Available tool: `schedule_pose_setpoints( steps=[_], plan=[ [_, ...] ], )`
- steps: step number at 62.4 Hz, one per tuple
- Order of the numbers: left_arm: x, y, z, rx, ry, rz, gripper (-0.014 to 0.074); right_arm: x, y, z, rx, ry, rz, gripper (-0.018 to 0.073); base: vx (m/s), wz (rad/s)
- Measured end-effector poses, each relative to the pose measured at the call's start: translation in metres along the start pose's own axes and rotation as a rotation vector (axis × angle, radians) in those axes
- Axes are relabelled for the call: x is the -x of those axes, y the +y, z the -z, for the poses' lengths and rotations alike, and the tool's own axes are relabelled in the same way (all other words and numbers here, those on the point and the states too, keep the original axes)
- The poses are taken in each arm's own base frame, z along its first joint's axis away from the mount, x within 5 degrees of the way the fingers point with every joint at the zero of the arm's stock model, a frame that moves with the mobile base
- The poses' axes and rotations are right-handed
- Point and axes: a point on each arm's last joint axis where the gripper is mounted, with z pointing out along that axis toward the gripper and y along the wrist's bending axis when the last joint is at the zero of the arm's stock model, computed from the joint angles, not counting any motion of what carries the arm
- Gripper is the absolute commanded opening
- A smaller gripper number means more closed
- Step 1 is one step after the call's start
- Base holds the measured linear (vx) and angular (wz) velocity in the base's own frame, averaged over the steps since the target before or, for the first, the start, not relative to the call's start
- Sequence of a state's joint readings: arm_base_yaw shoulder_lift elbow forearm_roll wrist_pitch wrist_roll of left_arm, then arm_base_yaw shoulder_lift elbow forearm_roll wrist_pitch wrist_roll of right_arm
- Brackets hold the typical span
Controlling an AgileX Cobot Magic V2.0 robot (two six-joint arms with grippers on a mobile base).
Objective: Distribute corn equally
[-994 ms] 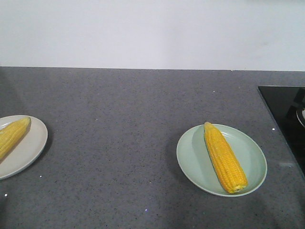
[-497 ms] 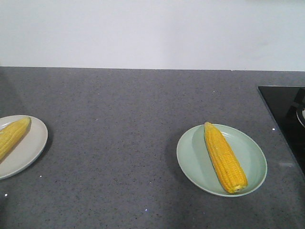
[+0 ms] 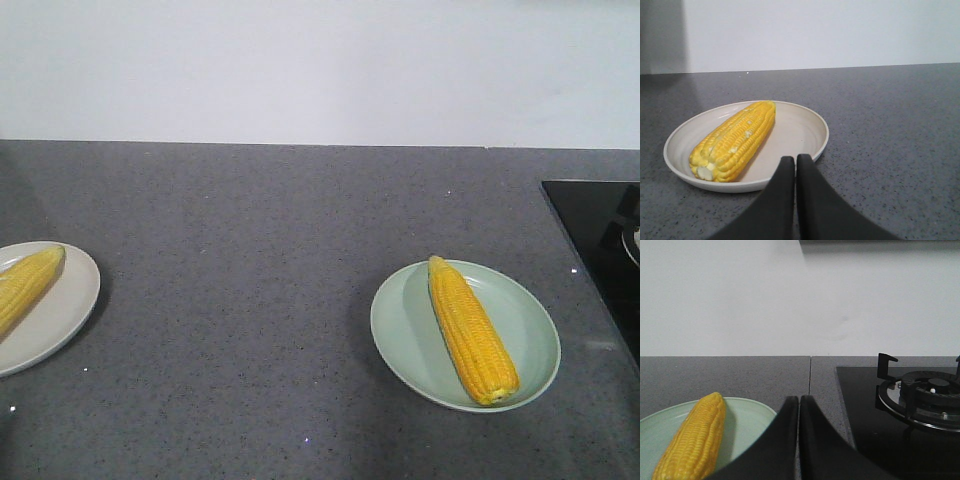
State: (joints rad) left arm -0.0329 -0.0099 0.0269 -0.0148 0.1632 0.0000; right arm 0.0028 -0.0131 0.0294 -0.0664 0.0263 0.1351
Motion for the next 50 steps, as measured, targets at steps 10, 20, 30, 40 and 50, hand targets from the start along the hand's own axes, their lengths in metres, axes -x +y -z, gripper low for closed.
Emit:
schedule_pose_setpoints(
  steps=[10,20,30,40,50],
  plan=[
    [0.0,0.0,0.0,0.0,0.0,0.0,-0.0007,0.0,0.0,0.0,0.0,0.0,0.0,-0.0001,0.0,0.0],
    [0.0,0.0,0.0,0.0,0.0,0.0,-0.0007,0.0,0.0,0.0,0.0,0.0,0.0,-0.0001,0.0,0.0],
    [0.0,0.0,0.0,0.0,0.0,0.0,-0.0007,0.0,0.0,0.0,0.0,0.0,0.0,-0.0001,0.0,0.0],
    [0.0,0.0,0.0,0.0,0.0,0.0,-0.0007,0.0,0.0,0.0,0.0,0.0,0.0,-0.0001,0.0,0.0],
    [0.0,0.0,0.0,0.0,0.0,0.0,-0.0007,0.0,0.0,0.0,0.0,0.0,0.0,-0.0001,0.0,0.0]
  ],
)
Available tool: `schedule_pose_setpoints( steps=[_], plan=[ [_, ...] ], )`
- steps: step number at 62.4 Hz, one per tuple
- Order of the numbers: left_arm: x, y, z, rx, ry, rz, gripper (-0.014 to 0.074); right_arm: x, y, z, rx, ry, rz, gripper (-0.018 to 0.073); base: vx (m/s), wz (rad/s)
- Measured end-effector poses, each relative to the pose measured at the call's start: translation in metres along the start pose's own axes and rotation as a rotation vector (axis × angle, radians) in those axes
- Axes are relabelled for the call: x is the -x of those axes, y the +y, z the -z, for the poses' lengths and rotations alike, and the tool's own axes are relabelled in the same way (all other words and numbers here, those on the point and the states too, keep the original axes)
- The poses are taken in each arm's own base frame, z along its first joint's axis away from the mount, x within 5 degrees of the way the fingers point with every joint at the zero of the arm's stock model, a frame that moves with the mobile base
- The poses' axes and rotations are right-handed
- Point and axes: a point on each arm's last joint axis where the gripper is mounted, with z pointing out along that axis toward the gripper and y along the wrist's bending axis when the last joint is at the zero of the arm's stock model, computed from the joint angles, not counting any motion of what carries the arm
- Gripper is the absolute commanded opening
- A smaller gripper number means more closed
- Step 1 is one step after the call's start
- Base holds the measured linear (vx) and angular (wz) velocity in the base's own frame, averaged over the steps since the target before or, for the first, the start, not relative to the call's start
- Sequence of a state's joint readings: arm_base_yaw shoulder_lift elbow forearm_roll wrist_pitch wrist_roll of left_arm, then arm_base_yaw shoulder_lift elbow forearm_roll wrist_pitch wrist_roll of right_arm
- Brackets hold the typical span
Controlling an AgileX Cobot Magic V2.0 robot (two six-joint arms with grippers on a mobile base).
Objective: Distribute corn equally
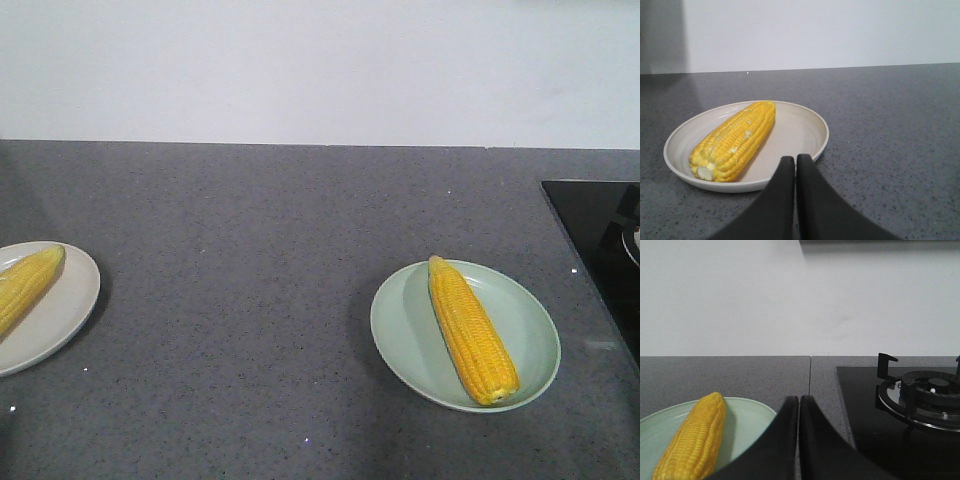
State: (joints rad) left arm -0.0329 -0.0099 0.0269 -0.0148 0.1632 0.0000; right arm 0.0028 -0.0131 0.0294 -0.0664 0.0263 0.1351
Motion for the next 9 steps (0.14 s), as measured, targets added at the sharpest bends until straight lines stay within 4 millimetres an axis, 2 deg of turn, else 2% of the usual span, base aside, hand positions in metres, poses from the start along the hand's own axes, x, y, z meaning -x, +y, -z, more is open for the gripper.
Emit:
schedule_pose_setpoints(
  steps=[9],
  plan=[
    [0.0,0.0,0.0,0.0,0.0,0.0,-0.0007,0.0,0.0,0.0,0.0,0.0,0.0,-0.0001,0.0,0.0]
  ],
)
